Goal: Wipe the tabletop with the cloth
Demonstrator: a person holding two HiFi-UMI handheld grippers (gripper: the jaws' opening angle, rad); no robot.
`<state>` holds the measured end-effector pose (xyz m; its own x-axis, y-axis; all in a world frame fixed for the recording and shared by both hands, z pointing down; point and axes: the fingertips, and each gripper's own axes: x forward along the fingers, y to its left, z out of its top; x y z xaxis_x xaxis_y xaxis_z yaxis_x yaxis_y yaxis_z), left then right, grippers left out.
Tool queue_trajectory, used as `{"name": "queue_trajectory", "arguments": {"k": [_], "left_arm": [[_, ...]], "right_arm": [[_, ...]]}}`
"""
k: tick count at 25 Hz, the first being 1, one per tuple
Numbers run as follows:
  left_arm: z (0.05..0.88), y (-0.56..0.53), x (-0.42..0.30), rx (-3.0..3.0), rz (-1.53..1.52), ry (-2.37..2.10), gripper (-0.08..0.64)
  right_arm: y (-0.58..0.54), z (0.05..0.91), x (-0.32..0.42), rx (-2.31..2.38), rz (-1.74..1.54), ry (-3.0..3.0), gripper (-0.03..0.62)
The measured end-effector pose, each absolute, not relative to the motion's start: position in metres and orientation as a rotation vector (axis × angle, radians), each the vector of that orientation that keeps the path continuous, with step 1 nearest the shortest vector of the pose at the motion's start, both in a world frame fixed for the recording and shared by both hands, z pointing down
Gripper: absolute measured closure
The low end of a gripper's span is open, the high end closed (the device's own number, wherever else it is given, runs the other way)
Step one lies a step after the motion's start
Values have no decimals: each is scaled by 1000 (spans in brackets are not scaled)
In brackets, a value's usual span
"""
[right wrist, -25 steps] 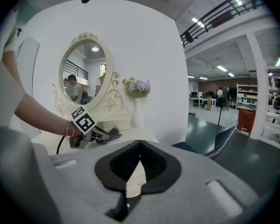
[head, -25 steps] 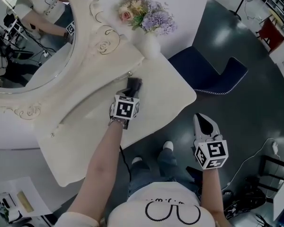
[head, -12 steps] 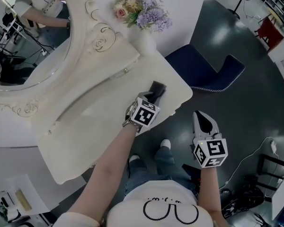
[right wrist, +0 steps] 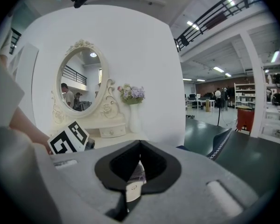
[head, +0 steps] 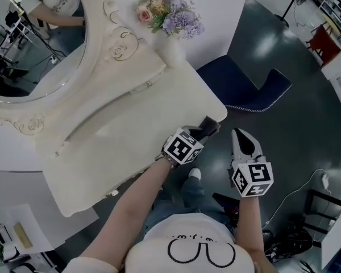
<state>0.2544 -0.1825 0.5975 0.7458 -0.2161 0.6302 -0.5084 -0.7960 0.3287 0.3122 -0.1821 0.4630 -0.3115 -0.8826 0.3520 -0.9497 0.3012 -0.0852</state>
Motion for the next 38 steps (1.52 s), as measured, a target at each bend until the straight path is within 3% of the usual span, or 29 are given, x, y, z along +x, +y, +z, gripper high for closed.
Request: {"name": "queue_trajectory", "arguments": {"k": [5,16,24,38], "left_arm": [[589,-142,274,2456,735,-390,483],[488,-192,237,2656,443,-879,483],[421,-209,160,2632,255,-1349,483],[339,-160,-47,2337,-64,-2126,483]], "right_arm": [[-189,457,311,1659,414,-2371,594],[-204,432,297,1562,368,-2496,594],[-206,404,274,1460,287,-2598,594],[-201,362,221,1369,128,-2711,595]]}}
